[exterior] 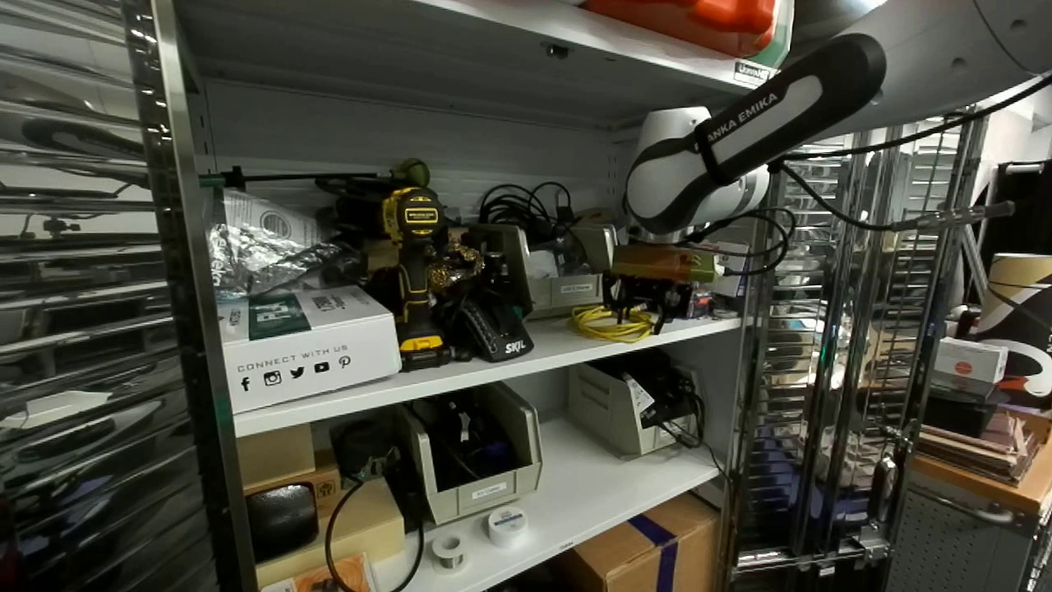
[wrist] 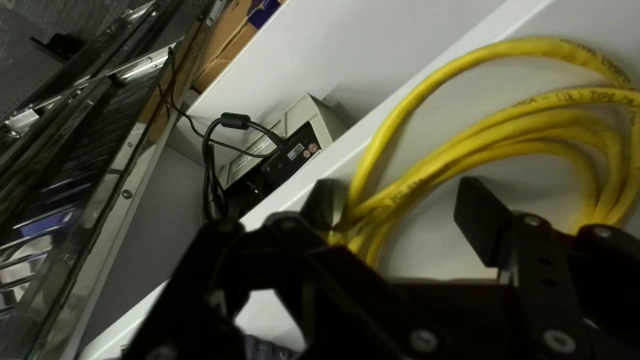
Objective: Put the yellow cable in the gray box
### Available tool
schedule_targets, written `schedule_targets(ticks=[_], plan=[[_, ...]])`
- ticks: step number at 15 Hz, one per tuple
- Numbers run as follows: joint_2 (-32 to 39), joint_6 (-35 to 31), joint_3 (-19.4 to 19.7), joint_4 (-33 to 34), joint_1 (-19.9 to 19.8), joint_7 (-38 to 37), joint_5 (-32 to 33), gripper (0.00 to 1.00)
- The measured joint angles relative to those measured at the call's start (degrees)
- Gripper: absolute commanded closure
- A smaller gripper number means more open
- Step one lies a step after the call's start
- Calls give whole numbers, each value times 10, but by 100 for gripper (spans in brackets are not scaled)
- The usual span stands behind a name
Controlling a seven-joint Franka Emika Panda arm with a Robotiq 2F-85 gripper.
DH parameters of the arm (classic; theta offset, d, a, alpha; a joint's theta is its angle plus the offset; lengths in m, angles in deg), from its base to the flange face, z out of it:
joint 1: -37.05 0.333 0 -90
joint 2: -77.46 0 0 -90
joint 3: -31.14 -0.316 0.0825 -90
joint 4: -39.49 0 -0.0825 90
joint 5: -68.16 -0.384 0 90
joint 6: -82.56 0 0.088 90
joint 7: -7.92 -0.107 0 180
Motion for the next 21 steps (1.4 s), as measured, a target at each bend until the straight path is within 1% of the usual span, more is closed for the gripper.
schedule_targets(ticks=[2,4,5,7,8,9,12,14,16,18,21], plan=[[-3,2,1,0,2,-1,-2,80],[-5,4,1,-1,4,-2,-3,95],[-6,4,1,-2,4,-2,-3,100],[-12,3,2,-9,6,-3,-2,100],[-18,2,2,-17,8,-3,0,97],[-27,2,2,-28,9,-3,2,97],[-73,-2,2,-84,18,-3,6,97],[-117,-17,-1,-133,22,-3,8,97],[-164,-48,-3,-178,22,-9,16,97],[-204,-93,-4,-211,21,-28,33,97],[-231,-160,-11,-224,7,-65,70,97]])
